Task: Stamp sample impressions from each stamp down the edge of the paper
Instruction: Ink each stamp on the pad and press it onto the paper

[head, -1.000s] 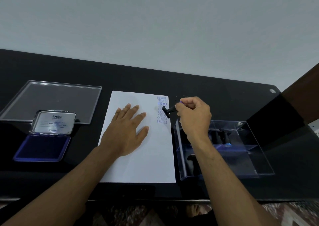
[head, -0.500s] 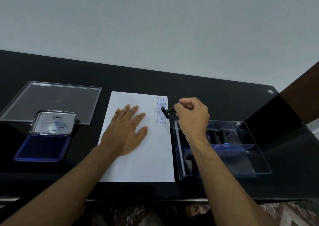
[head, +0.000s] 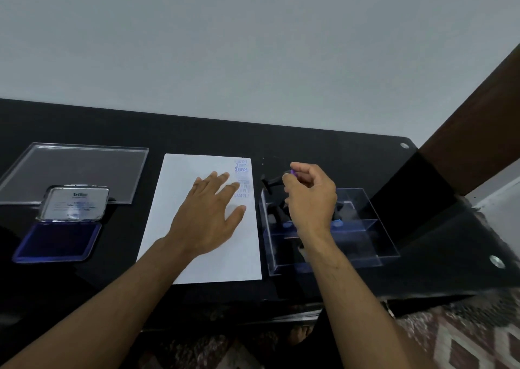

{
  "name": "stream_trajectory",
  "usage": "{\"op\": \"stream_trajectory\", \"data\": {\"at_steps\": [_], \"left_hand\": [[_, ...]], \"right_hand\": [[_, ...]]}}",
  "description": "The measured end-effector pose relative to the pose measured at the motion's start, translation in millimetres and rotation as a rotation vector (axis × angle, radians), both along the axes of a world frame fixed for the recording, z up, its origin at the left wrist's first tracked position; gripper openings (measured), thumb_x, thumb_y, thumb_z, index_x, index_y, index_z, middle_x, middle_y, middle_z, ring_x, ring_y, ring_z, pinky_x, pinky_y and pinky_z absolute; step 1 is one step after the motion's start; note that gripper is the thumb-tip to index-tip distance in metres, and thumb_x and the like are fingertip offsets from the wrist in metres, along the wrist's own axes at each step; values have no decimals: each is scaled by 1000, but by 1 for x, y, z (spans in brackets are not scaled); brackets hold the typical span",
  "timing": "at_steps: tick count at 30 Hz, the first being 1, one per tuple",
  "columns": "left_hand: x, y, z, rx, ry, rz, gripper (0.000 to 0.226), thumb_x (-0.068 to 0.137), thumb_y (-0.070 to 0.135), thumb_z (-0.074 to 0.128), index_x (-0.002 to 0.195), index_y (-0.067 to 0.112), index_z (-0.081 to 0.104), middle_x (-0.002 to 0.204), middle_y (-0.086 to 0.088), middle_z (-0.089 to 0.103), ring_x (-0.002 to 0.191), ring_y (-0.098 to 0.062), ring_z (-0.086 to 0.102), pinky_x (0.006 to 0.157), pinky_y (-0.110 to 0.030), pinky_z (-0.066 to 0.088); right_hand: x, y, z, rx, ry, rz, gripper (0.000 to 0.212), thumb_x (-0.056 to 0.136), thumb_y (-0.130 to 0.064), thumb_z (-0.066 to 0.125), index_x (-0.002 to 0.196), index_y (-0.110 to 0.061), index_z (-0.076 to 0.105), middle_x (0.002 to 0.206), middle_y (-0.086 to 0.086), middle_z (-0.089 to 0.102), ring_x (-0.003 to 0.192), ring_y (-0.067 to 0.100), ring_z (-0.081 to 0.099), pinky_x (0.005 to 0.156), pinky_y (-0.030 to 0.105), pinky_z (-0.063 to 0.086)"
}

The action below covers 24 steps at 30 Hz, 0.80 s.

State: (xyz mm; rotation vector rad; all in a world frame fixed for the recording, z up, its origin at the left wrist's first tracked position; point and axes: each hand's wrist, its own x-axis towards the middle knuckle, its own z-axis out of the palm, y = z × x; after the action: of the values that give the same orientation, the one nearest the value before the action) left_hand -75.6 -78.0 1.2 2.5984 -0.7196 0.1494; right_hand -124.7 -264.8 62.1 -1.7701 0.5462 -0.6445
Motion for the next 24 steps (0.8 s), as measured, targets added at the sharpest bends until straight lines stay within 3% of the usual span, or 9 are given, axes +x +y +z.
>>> {"op": "stream_trajectory", "data": {"at_steps": [5, 10, 13, 19, 24], "left_hand": [[-20, -31, 14, -33, -17, -78, 64, 97, 61, 36, 150, 26, 44, 162, -2, 33, 153, -21, 21, 125, -39, 9], [-41, -65, 23, -72, -45, -157, 61, 96, 54, 45, 146, 20, 51, 156, -7, 42, 149, -25, 29, 124, -42, 18], [-51, -87, 24, -39, -44, -192, 64, 94, 56, 39, 147, 21, 50, 157, -6, 41, 150, -26, 28, 124, -45, 20], [-62, -120, 24, 15, -40, -225, 60, 99, 55, 43, 152, 26, 42, 163, -4, 31, 153, -24, 19, 126, -44, 11], [-69, -131, 22, 36, -23, -244, 59, 100, 55, 42, 152, 26, 42, 164, -3, 27, 154, -24, 15, 126, -43, 5]], "right_hand": [[-27, -19, 4, 6, -5, -41, 21, 84, -18, 69, 100, -30, 71, 91, -10, 71, 82, 9, 70, 72, 38, 62], [-55, -42, 7, -22, -6, -103, 22, 82, -18, 68, 100, -30, 72, 94, -10, 70, 83, 6, 68, 72, 21, 57], [-69, -56, 7, -70, 14, -152, 20, 81, -19, 69, 98, -28, 73, 93, -11, 69, 85, -1, 64, 74, 16, 52], [-96, -84, 4, -186, 73, -223, 13, 78, -21, 70, 88, -29, 69, 91, -8, 63, 80, 2, 61, 74, 22, 52], [-113, -101, -1, -458, 237, -208, 11, 78, -20, 68, 86, -24, 61, 90, -6, 52, 72, 4, 52, 62, 11, 37]]}}
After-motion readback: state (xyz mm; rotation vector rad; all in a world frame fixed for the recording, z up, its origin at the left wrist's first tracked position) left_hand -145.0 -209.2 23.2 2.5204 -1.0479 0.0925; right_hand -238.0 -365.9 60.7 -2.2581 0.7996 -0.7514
